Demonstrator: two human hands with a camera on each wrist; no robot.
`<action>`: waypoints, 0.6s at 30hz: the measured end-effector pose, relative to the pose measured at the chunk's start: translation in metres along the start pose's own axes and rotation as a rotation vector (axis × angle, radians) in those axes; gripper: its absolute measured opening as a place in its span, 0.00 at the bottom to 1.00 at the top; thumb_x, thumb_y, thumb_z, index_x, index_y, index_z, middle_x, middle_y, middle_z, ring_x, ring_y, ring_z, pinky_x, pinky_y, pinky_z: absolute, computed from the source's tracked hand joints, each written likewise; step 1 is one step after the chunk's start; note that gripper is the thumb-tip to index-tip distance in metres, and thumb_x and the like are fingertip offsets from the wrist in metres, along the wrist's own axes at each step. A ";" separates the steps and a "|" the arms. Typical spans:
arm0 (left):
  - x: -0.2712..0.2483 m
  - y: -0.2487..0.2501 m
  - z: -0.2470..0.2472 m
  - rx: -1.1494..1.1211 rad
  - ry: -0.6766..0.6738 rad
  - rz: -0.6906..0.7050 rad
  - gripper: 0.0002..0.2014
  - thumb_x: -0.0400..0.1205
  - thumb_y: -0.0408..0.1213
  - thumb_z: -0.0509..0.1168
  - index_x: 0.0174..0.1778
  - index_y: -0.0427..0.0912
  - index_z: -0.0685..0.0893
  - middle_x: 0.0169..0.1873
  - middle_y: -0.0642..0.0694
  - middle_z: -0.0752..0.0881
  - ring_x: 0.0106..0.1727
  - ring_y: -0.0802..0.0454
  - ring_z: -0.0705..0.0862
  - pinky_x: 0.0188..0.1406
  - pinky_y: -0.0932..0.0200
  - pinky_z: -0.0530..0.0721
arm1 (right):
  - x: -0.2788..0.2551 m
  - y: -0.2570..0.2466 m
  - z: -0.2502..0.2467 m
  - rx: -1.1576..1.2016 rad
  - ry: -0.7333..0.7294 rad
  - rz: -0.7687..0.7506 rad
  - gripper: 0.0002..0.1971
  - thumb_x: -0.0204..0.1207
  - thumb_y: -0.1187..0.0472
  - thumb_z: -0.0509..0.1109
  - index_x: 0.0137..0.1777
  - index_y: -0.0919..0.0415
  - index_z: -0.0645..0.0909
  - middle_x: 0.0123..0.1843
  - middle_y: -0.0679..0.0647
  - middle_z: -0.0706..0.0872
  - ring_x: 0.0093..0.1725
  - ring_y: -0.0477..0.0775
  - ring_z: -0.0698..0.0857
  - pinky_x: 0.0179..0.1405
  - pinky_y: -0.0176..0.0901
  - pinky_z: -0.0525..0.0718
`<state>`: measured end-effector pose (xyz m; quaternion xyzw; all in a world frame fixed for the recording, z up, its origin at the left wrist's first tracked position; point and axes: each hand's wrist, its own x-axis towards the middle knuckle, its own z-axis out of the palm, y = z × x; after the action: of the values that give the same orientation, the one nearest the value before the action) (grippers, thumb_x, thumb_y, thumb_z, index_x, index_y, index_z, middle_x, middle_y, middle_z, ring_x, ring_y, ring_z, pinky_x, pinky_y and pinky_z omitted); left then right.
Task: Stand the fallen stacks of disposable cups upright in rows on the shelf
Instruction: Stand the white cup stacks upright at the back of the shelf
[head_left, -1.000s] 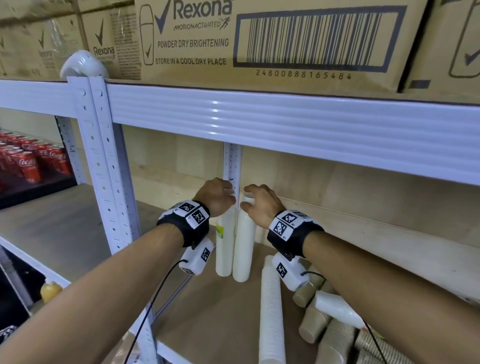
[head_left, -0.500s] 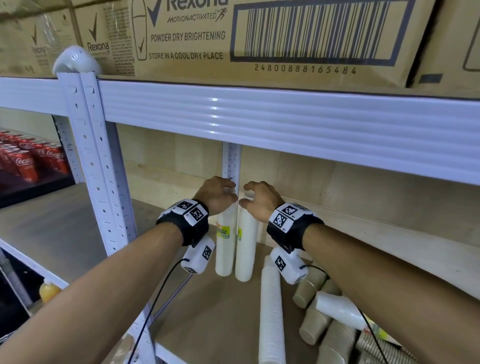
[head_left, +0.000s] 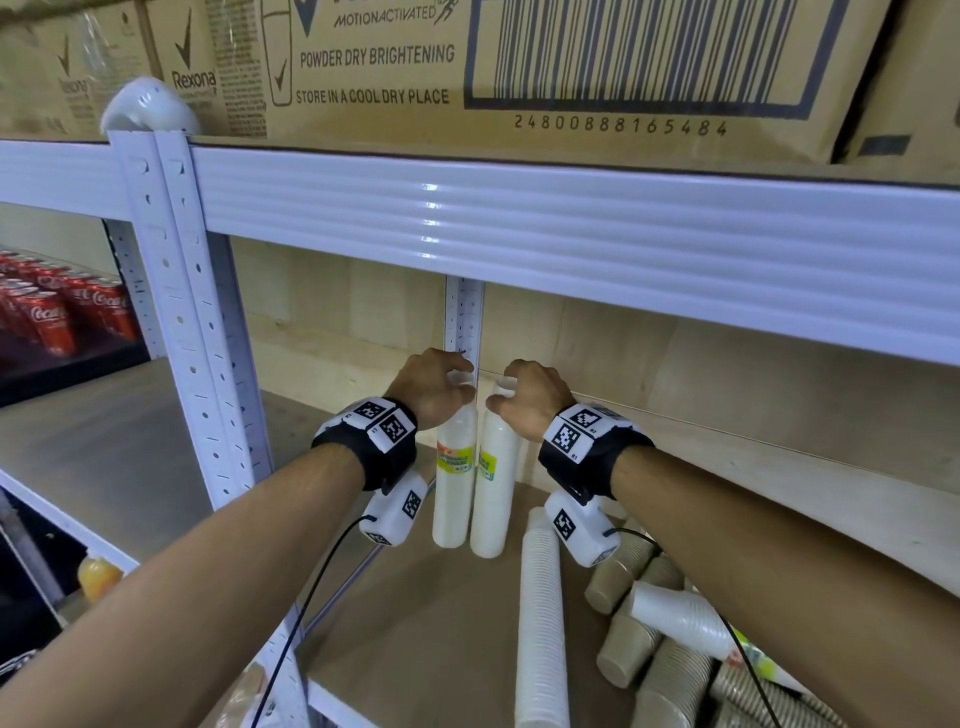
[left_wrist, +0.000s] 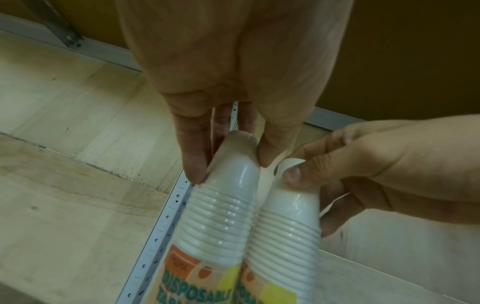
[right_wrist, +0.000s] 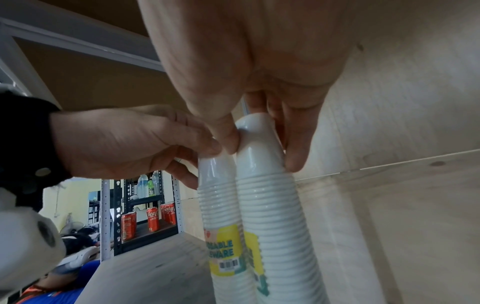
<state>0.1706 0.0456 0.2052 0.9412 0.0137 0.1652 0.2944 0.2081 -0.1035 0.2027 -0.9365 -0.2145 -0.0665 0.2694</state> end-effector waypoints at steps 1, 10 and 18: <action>-0.001 -0.001 -0.001 -0.003 0.002 0.000 0.05 0.79 0.35 0.67 0.46 0.37 0.86 0.47 0.45 0.86 0.50 0.47 0.81 0.56 0.53 0.81 | 0.000 0.000 0.000 -0.002 -0.018 -0.006 0.21 0.78 0.56 0.69 0.70 0.62 0.77 0.71 0.57 0.81 0.67 0.60 0.81 0.61 0.46 0.82; -0.002 0.002 -0.003 0.007 -0.019 -0.004 0.12 0.80 0.36 0.65 0.51 0.31 0.86 0.50 0.39 0.88 0.55 0.40 0.83 0.56 0.50 0.81 | 0.000 -0.004 -0.002 0.035 -0.015 0.015 0.24 0.78 0.55 0.71 0.71 0.63 0.75 0.71 0.57 0.81 0.67 0.60 0.81 0.56 0.43 0.79; -0.001 -0.001 -0.003 -0.010 -0.012 -0.025 0.14 0.80 0.39 0.68 0.57 0.35 0.87 0.57 0.41 0.88 0.60 0.42 0.83 0.61 0.50 0.82 | 0.001 0.000 -0.002 0.099 -0.057 0.015 0.27 0.79 0.61 0.69 0.78 0.59 0.71 0.76 0.55 0.77 0.72 0.57 0.78 0.56 0.36 0.72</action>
<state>0.1693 0.0479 0.2063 0.9404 0.0231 0.1561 0.3014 0.2092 -0.1040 0.2047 -0.9251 -0.2180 -0.0271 0.3097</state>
